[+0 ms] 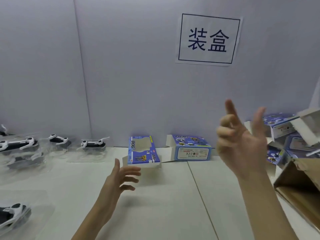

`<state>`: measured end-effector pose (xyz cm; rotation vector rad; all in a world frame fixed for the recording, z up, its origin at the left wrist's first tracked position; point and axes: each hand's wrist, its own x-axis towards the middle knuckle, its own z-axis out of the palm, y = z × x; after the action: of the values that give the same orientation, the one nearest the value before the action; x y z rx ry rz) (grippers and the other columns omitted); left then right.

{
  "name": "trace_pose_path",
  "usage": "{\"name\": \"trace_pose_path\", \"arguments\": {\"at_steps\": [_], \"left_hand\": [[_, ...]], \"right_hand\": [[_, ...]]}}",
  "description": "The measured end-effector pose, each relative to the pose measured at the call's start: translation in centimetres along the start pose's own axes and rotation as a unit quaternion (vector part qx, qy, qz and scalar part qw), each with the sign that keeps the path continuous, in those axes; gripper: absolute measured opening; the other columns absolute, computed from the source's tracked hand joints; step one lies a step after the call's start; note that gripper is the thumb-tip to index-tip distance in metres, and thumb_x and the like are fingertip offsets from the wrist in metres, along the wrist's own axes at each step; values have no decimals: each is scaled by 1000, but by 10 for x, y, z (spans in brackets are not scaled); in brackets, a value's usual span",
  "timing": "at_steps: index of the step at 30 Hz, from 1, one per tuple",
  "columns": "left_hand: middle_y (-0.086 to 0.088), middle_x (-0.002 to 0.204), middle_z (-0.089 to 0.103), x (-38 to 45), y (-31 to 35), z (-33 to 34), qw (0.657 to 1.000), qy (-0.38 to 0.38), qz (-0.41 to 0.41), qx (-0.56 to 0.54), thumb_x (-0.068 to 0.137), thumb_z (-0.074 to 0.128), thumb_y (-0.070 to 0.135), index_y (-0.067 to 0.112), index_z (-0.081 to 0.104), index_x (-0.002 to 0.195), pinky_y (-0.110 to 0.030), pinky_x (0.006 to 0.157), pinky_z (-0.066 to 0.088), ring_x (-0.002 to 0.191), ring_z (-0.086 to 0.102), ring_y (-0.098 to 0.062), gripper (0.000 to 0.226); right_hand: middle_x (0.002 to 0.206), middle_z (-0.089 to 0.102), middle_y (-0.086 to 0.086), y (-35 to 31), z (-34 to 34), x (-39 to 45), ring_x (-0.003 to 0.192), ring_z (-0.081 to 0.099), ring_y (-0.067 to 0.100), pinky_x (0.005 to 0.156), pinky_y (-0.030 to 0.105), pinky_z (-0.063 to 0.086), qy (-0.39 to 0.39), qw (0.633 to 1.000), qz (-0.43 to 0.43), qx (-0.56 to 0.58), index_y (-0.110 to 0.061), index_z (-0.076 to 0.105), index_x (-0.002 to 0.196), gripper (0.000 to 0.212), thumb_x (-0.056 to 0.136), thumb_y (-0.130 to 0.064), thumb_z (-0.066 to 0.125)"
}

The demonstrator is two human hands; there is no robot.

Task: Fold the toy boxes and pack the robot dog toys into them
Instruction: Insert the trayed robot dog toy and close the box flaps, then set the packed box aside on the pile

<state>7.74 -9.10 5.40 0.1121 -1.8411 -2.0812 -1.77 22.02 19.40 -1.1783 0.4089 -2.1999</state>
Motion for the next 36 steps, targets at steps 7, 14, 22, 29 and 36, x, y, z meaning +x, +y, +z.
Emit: {"name": "trace_pose_path", "arguments": {"at_steps": [7,14,22,29,36], "left_hand": [[-12,95,77,3,-4,-6,991,129,16,21,107,33,55,13,83,88,-38,71,52,78,66,-24,68],[-8,92,77,5,-5,-10,987,159,5,14,110,36,46,5,80,93,-36,65,53,73,66,-22,62],[19,138,46,0,-10,-14,939,152,204,231,81,53,-2,41,56,131,-31,90,49,128,50,-14,66],[18,169,19,-9,-7,3,906,39,287,308,79,83,47,41,16,161,-46,117,32,155,28,-13,106],[46,143,42,-23,10,23,967,-12,192,165,64,76,82,77,17,143,-30,87,62,135,51,2,98]], "right_hand": [[133,60,12,129,-84,25,108,65,21,91,38,59,216,674,208,-675,-32,56,145,51,97,-28,74],[148,42,7,189,-129,34,129,50,26,99,35,49,159,431,135,-878,-42,54,148,54,103,-14,57],[85,74,-20,141,-92,46,82,69,-1,71,17,47,328,644,-83,-686,-43,69,91,29,96,-14,72],[91,80,1,87,-41,43,77,73,16,73,28,61,332,775,-81,-532,-16,77,98,17,91,-31,76],[109,79,10,88,-27,17,87,74,27,68,34,60,354,842,23,-406,-24,80,94,24,85,-45,73]]}}
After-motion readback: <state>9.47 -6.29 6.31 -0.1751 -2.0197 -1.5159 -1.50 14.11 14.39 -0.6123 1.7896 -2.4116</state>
